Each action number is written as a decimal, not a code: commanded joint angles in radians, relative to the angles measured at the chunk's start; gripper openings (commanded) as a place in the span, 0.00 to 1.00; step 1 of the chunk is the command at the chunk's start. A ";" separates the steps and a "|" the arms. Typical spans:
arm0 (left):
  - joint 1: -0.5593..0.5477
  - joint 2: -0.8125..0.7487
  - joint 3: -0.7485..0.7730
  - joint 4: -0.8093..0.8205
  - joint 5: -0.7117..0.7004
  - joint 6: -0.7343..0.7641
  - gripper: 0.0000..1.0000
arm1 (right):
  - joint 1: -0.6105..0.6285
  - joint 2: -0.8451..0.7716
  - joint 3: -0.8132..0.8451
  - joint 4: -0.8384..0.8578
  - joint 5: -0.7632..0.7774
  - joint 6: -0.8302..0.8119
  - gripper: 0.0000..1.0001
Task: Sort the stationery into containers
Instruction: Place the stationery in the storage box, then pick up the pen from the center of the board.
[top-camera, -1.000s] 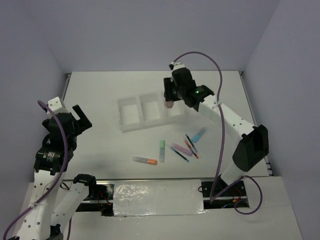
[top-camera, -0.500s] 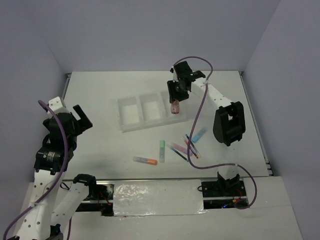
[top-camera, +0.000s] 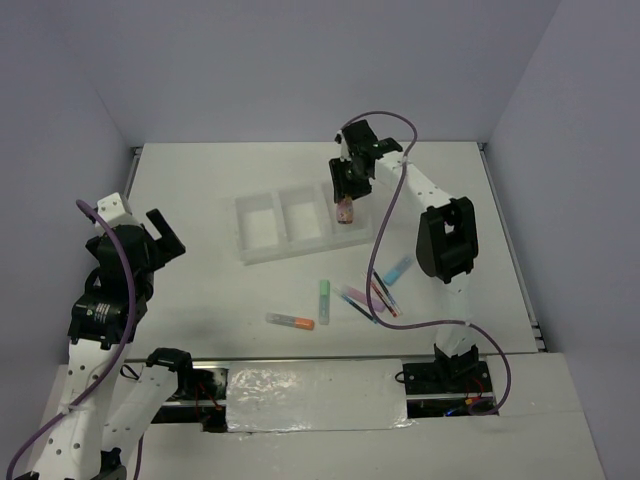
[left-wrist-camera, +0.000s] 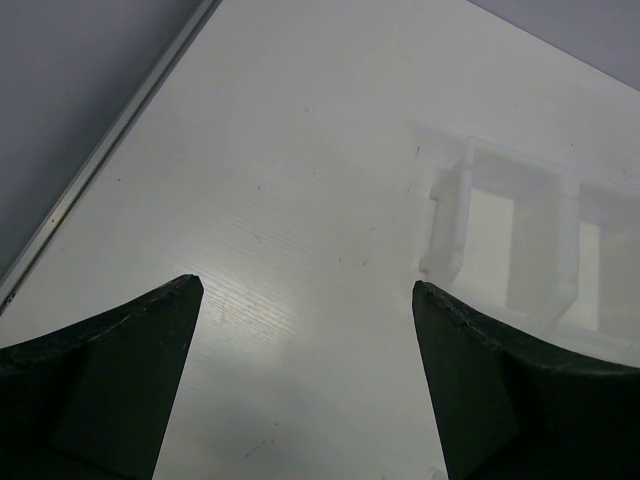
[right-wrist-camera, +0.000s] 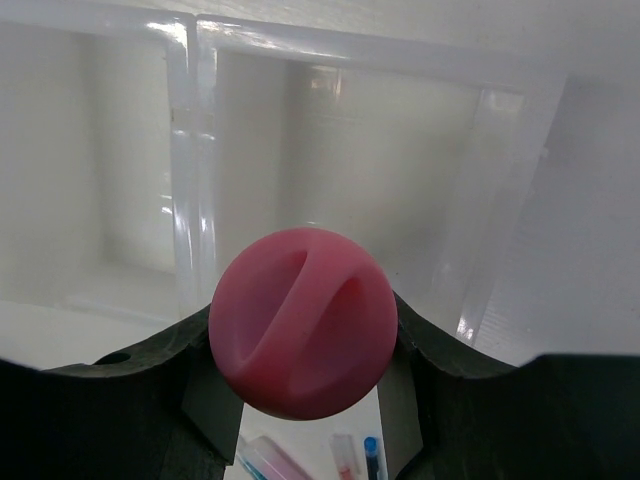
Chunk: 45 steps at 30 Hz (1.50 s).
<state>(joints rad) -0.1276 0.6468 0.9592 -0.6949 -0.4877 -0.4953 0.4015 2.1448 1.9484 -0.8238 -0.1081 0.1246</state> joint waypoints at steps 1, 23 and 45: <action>0.000 -0.004 -0.007 0.046 0.012 0.026 0.99 | 0.002 0.003 0.030 -0.011 0.001 -0.009 0.18; 0.000 -0.006 -0.007 0.043 0.012 0.026 0.99 | 0.069 -0.314 -0.145 0.037 0.167 -0.011 0.90; -0.001 0.017 -0.004 0.032 0.000 0.020 0.99 | -0.004 -0.686 -1.013 0.336 0.651 0.569 0.99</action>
<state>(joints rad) -0.1280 0.6537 0.9527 -0.6880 -0.4744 -0.4931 0.4049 1.4136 0.9028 -0.4683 0.4629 0.6159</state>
